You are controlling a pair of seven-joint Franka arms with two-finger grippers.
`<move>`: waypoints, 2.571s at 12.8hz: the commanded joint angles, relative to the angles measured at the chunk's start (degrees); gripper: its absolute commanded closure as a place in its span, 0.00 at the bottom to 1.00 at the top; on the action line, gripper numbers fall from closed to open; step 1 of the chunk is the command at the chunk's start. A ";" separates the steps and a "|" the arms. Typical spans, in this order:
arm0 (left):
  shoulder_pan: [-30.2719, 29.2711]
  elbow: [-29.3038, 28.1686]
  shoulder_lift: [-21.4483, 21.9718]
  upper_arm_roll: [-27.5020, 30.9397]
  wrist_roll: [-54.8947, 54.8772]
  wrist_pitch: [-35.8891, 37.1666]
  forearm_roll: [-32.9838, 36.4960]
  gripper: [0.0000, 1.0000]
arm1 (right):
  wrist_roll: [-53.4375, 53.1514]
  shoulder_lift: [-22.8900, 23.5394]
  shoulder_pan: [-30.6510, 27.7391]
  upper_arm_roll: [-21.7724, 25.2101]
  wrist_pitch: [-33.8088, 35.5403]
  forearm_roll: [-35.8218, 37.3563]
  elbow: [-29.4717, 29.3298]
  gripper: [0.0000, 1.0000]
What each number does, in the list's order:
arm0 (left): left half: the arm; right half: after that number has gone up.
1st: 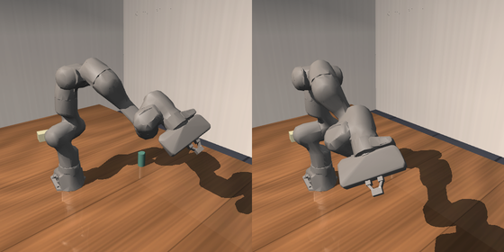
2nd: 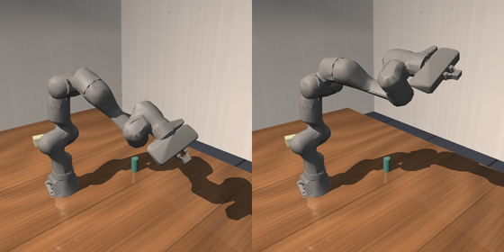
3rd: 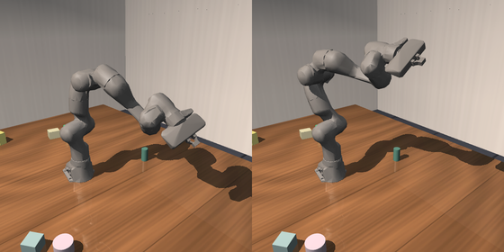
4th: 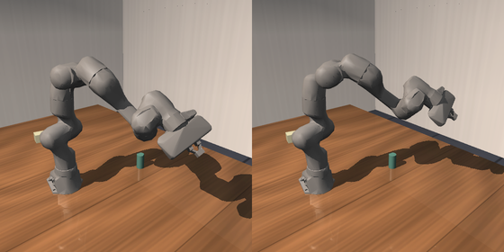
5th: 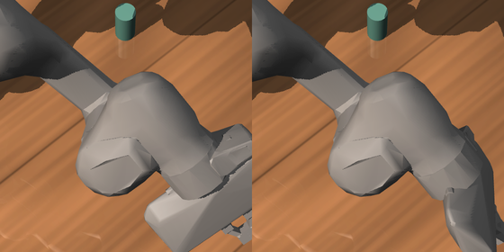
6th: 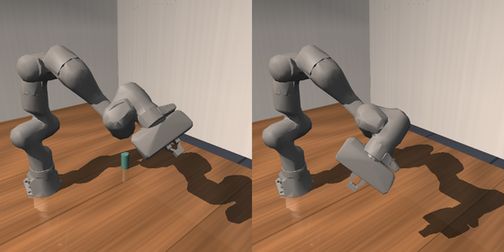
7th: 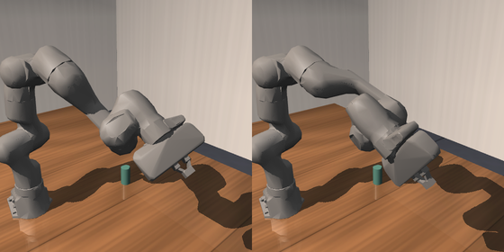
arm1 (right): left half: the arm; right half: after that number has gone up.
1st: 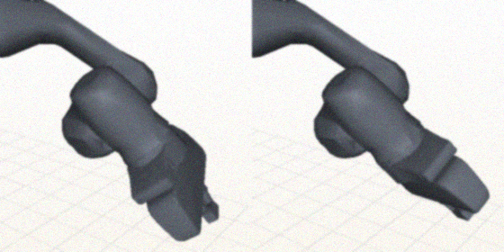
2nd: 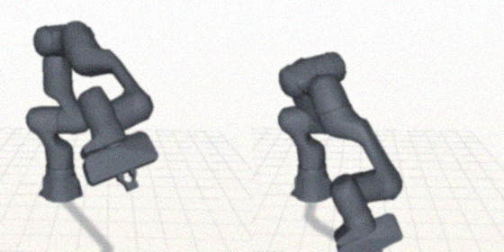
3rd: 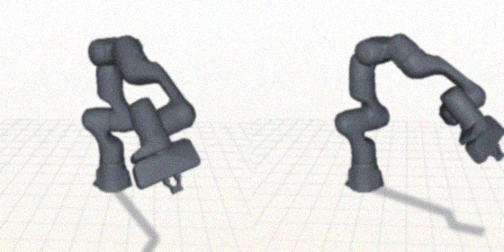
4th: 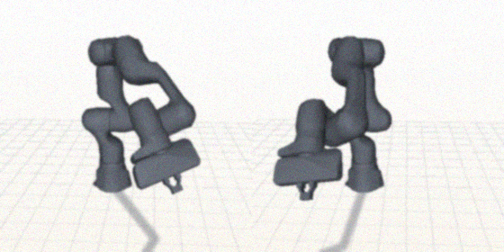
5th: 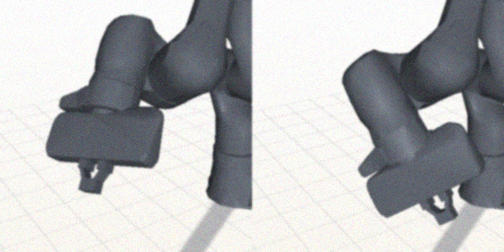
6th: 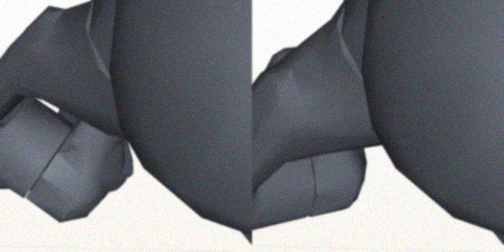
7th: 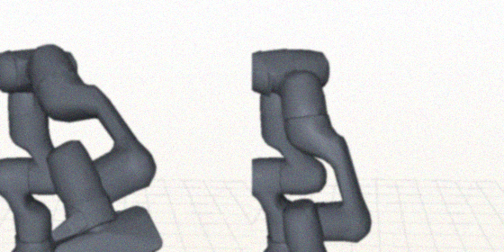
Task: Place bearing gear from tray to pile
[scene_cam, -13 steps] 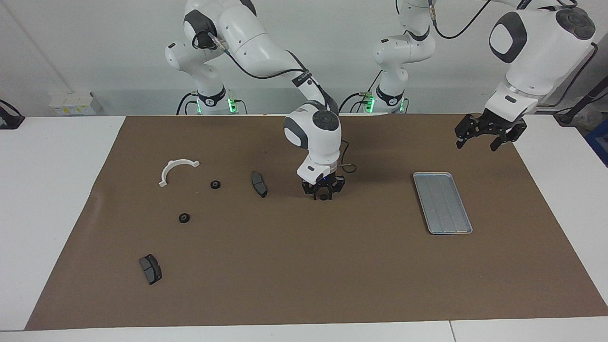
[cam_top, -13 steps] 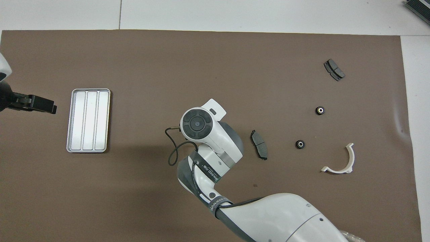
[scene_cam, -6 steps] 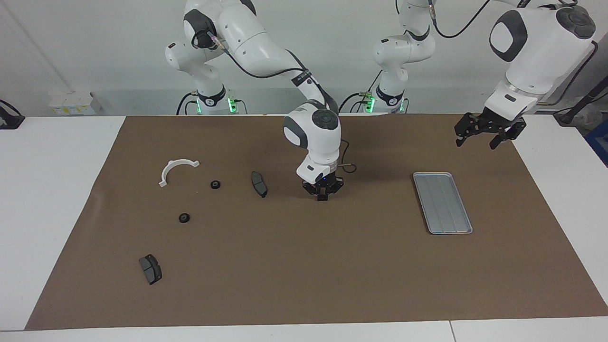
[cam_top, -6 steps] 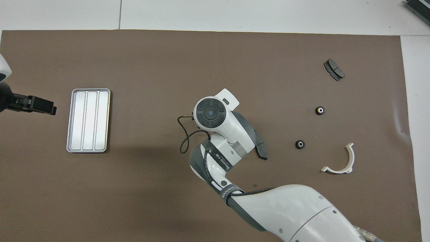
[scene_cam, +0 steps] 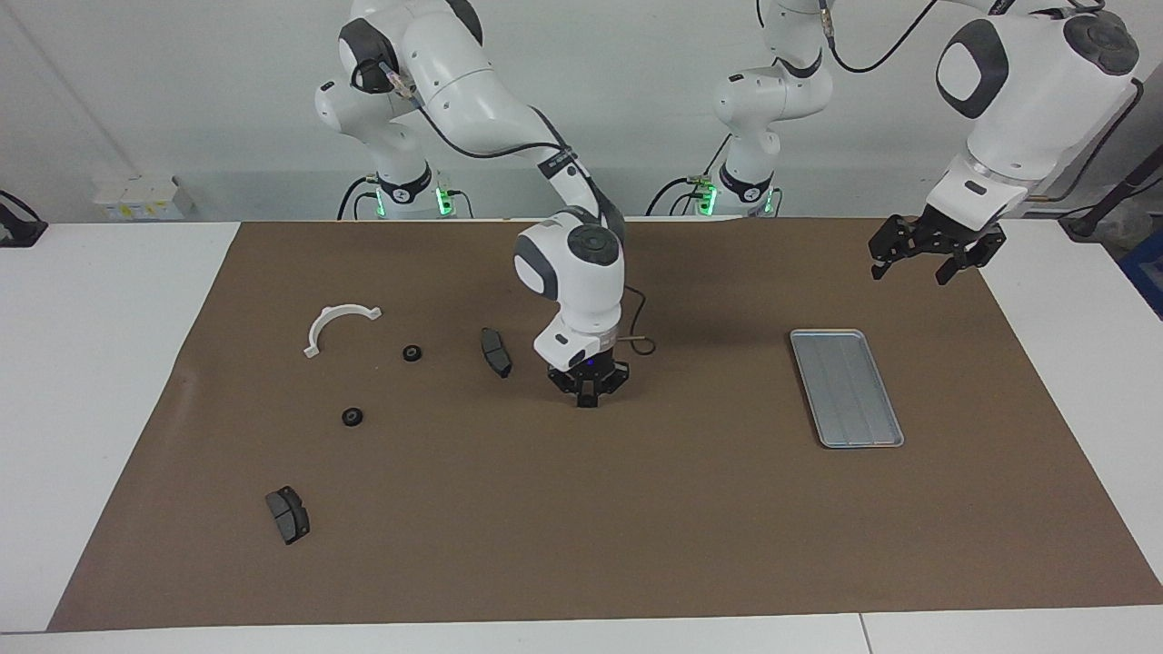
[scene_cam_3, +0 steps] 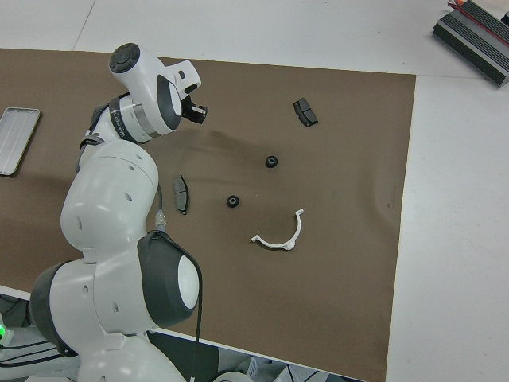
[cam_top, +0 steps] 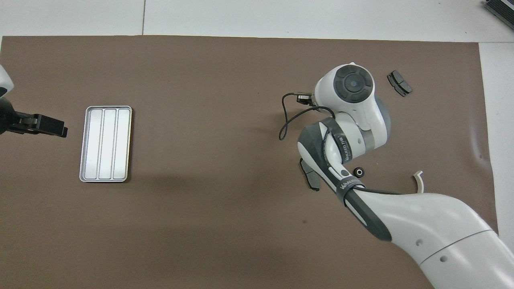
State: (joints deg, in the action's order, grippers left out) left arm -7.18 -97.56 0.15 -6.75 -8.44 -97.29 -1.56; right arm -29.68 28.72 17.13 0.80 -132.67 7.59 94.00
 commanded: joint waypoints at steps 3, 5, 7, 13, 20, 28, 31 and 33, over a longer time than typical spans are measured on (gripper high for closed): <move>0.58 -1.67 1.78 0.51 2.55 -0.88 0.24 0.00 | 9.27 -3.84 -5.79 -1.15 -4.96 -0.12 10.75 0.96; 0.67 -1.67 1.61 0.42 2.55 -0.97 0.15 0.00 | 10.86 -4.11 -7.19 -1.15 -5.67 -0.12 11.91 0.56; 1.81 -1.67 1.61 0.42 2.55 -1.23 0.24 0.00 | 11.05 -4.11 -7.46 -1.24 -5.67 -0.12 10.95 0.00; 3.92 -1.67 1.69 0.42 4.13 -0.88 0.24 0.00 | 11.66 -13.41 -9.75 -1.24 3.45 -0.21 10.59 0.00; 3.40 -1.58 1.61 0.51 4.13 -0.97 0.24 0.00 | 15.25 -26.51 -11.68 -0.89 24.09 -6.27 6.48 0.00; 3.13 -1.32 1.52 0.60 4.13 -1.06 0.15 0.00 | 22.11 -26.44 -17.22 -0.63 41.69 -6.45 -6.71 0.00; 3.05 -0.96 1.61 0.77 4.04 -1.06 0.24 0.00 | 22.21 -26.35 -17.31 -0.71 42.93 -7.15 -7.07 0.00; 3.05 -0.70 1.69 0.86 3.96 -1.06 0.24 0.00 | 22.12 -26.35 -17.05 -0.71 43.11 -7.06 -6.55 0.00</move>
State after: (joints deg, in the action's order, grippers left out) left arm -4.08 -97.53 0.54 -6.17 -4.84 -97.59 -1.56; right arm -9.17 1.26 0.95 0.64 -91.02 1.63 88.93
